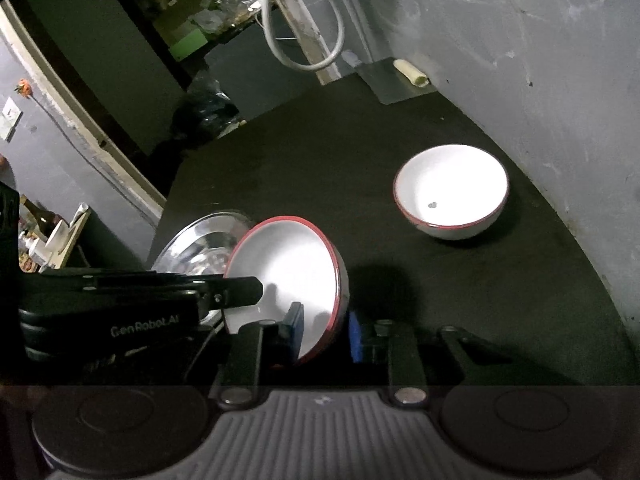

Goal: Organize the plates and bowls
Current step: 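Lift the white bowl with both tools and carry it over the steel bowl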

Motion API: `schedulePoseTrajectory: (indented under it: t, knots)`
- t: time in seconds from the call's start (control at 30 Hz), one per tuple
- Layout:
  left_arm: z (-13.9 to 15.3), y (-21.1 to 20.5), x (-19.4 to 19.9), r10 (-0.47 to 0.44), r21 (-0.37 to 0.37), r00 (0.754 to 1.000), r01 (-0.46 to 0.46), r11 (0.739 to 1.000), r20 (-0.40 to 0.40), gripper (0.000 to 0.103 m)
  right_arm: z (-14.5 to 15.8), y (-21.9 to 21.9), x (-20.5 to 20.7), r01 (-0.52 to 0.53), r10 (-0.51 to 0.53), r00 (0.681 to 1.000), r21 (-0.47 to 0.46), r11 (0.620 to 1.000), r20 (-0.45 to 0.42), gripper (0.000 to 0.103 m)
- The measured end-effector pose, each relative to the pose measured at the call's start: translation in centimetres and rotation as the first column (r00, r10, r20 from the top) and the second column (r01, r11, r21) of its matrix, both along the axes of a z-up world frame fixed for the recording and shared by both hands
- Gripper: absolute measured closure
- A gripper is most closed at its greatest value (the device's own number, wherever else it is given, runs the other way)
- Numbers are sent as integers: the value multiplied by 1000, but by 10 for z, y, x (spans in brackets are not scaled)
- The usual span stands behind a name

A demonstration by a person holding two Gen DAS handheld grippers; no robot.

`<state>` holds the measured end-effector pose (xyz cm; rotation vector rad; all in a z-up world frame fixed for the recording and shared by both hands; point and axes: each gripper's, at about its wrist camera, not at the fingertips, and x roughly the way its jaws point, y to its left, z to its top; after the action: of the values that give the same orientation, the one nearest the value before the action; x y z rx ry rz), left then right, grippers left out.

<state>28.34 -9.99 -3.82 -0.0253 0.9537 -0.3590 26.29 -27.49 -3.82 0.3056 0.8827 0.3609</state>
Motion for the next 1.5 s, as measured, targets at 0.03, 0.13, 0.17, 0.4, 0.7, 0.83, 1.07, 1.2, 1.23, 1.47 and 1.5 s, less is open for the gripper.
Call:
schedulePoseTrajectory:
  t: [0.03, 0.13, 0.17, 0.4, 0.7, 0.83, 1.07, 1.2, 1.23, 1.47, 1.5]
  knots:
    - [2, 3, -4, 5, -5, 1000, -5, 1000, 5, 95, 2, 2, -3, -1, 1, 1000, -2, 1000, 4, 78]
    - [8, 11, -17, 20, -10, 1000, -20, 1000, 20, 95, 7, 8, -13, -9, 9, 1000, -2, 1000, 15, 80]
    - [10, 14, -21, 26, -14, 999, -26, 1000, 24, 95, 9, 10, -16, -12, 12, 1000, 0, 1000, 19, 80]
    - [24, 36, -53, 73, -29, 996, -71, 997, 54, 95, 23, 30, -39, -56, 56, 997, -5, 998, 47, 82]
    - [30, 69, -96, 148, -45, 987, -145, 988, 58, 95, 30, 62, -71, -130, 131, 990, -14, 991, 60, 82]
    - [28, 82, -112, 174, -50, 984, -171, 984, 49, 95, 31, 75, -82, -160, 161, 986, -17, 987, 53, 82]
    - [21, 92, -134, 194, -54, 981, -193, 980, 24, 95, 25, 87, -95, -193, 193, 981, -27, 981, 22, 82]
    - [17, 94, -142, 199, -55, 980, -198, 979, 9, 95, 22, 90, -102, -205, 205, 979, -36, 978, 4, 82]
    - [16, 95, -144, 200, -55, 980, -200, 978, 5, 95, 21, 90, -101, -208, 208, 978, -38, 977, 1, 82]
    - [10, 97, -151, 207, -50, 978, -208, 977, -19, 95, 14, 93, -104, -228, 226, 973, -52, 972, -38, 82]
    - [9, 97, -152, 208, -48, 978, -209, 977, -24, 95, 13, 93, -105, -232, 229, 972, -53, 971, -45, 82]
